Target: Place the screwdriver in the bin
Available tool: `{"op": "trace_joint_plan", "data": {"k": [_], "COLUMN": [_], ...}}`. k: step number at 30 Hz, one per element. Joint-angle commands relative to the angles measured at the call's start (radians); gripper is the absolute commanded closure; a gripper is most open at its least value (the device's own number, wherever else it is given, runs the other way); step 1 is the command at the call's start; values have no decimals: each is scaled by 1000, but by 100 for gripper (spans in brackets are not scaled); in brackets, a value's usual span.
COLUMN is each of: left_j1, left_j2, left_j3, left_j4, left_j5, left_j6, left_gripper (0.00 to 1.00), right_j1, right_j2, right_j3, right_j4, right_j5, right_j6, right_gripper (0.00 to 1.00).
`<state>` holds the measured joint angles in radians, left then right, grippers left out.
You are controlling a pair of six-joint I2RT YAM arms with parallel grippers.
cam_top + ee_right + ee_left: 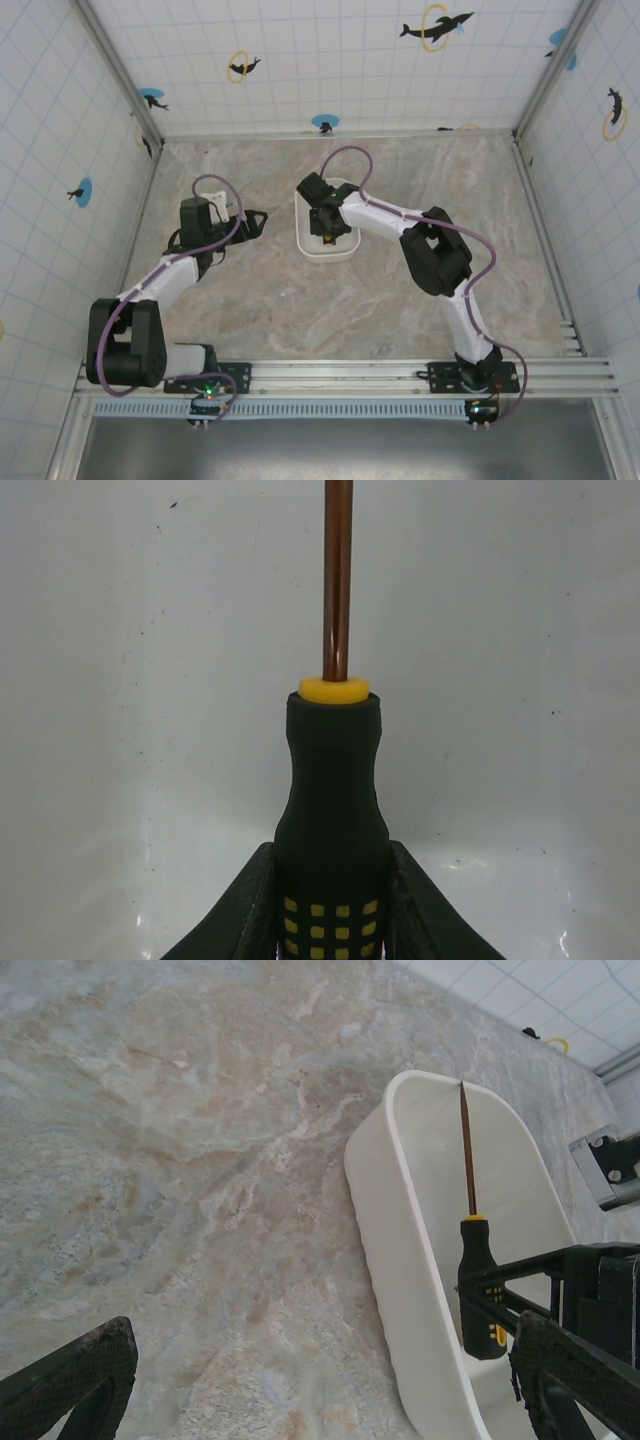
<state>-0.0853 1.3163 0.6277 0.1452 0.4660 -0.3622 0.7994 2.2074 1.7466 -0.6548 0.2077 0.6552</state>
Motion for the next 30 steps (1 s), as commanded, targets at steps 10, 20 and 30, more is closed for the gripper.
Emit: {"op": "trace_joint_plan", "data": {"k": [10, 20, 30], "left_j1": [-5, -6, -6], "left_j2": [-18, -13, -29], "left_j3": [1, 6, -19], "left_j4": [-35, -36, -11], "left_j5": [-13, -16, -51], "left_j6": [35, 37, 37], "left_gripper": [3, 2, 2], "right_j1": [30, 29, 26], "right_j2": [-71, -52, -46], "right_j3": [-55, -88, -87], "right_j4": [-18, 11, 17], "right_j5": [30, 1, 2], "right_j6": [14, 17, 6], "right_gripper": [100, 79, 47]}}
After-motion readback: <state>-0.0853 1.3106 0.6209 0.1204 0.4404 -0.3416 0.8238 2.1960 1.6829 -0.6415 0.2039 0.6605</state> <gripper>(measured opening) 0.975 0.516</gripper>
